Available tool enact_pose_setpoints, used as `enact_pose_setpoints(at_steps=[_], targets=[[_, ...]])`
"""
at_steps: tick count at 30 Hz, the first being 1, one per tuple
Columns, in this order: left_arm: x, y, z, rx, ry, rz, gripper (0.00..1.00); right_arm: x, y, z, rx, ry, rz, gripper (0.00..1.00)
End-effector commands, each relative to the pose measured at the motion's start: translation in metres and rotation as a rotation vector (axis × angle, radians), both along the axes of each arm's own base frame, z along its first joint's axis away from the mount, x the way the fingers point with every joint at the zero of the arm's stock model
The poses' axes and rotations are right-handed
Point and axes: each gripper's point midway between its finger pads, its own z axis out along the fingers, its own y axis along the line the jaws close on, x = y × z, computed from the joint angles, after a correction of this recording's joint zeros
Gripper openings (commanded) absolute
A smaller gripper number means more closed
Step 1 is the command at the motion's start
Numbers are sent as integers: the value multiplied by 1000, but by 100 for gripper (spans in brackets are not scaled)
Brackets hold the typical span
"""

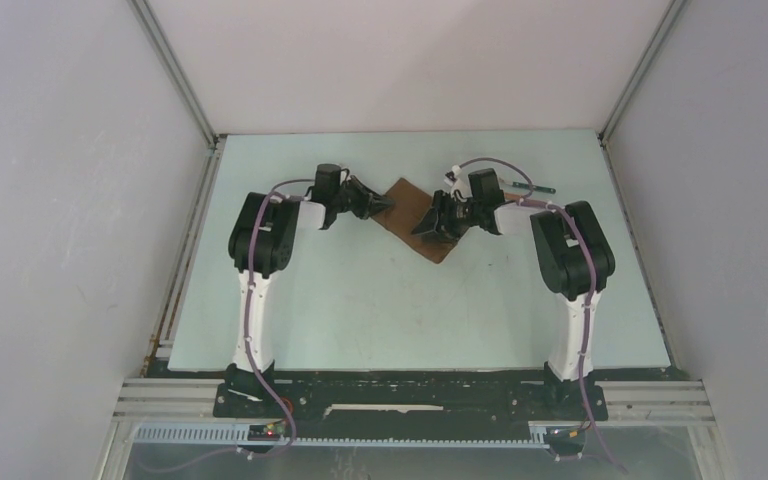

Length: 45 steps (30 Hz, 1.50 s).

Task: Fold the napkin into a case and place the utensils inside
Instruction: Smooth out the 2/3-rectangle-folded napkin at the center of the board.

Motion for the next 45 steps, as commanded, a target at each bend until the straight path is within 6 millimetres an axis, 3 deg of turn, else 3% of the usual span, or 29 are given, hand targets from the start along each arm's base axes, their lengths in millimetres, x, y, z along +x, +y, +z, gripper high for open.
enact_pose_setpoints(at_steps=[1,12,16,20,25,33,45], targets=[[14,10,-6,47,15,42,0,8,25,62,81,-140,56,62],[11,17,-17,63,59,53,0,44,96,52,222,-65,168,62],[10,17,-17,66,72,54,0,50,105,36,211,-33,181,62],[12,16,-18,55,83,60,0,44,94,13,174,5,177,63],[14,17,-18,51,83,77,0,28,66,-4,143,40,153,64],[16,21,-17,67,72,105,0,-10,21,-4,72,64,125,64],[20,21,-16,64,68,104,0,-40,-30,-4,72,70,62,64]])
